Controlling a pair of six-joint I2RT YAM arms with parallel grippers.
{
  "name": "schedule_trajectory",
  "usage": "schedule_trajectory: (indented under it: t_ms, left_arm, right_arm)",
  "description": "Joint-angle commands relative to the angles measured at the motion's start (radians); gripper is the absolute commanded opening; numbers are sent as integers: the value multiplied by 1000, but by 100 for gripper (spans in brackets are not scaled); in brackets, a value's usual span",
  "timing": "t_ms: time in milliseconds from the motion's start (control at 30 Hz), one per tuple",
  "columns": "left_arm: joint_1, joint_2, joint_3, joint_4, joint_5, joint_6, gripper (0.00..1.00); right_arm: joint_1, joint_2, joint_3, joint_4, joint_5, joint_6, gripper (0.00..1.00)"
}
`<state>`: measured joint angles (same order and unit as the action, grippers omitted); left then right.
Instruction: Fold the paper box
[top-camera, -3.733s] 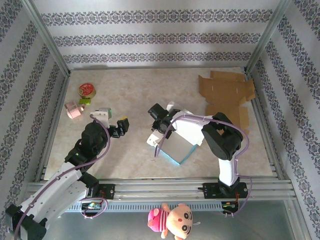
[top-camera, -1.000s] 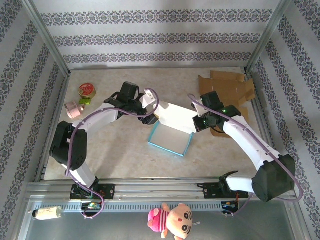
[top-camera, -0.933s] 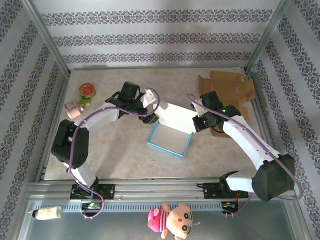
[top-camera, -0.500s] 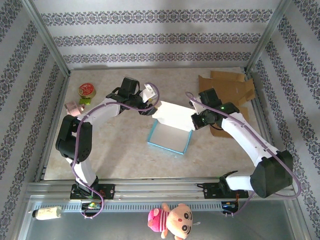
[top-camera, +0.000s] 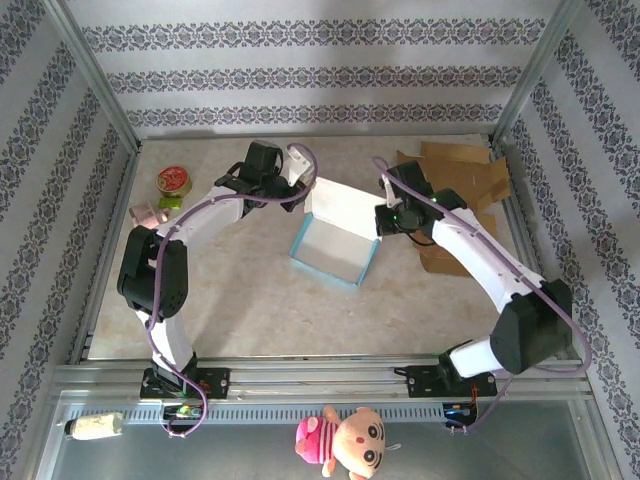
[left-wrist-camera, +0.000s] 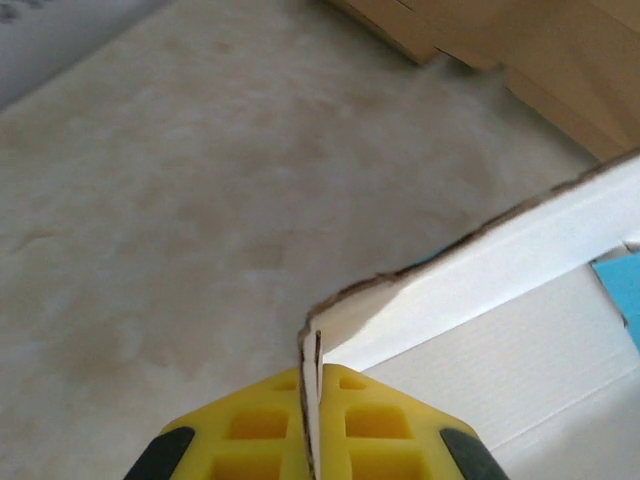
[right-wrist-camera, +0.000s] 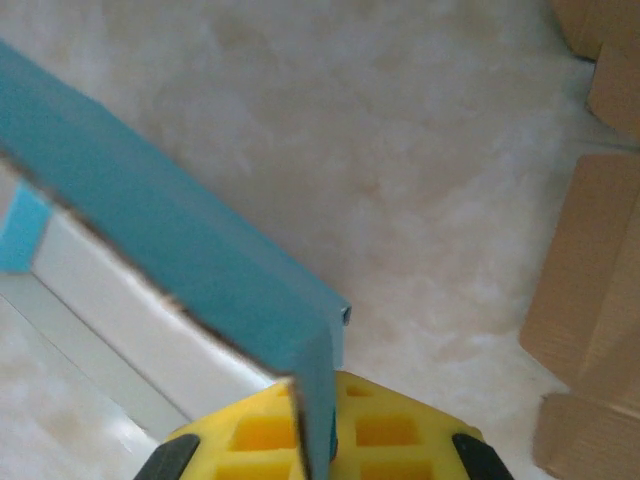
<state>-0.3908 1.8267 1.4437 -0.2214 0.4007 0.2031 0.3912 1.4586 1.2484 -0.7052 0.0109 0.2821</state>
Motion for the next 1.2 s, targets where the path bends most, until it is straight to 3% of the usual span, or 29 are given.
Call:
schedule_trajectory:
  t_ms: [0,233,467,700,1167]
  left_arm:
    - [-27,2,43,67,-219,-246,0]
    - [-59,41,34,206,-411,-519,5]
    - [-71,57,-47,319,-430,-661,8]
    - [-72,59,-160,441,-376,-678,9]
    - [-77,61,-282,507,-251,-784,9]
  right_arm:
    - [14,54,68,98,71,273,0]
    - [37,150,81,386,194,398,0]
    - [49,216,-30,599,238,466,0]
    - [60,213,-197,772,261,420,0]
    - [86,236,-313,845,284,399,0]
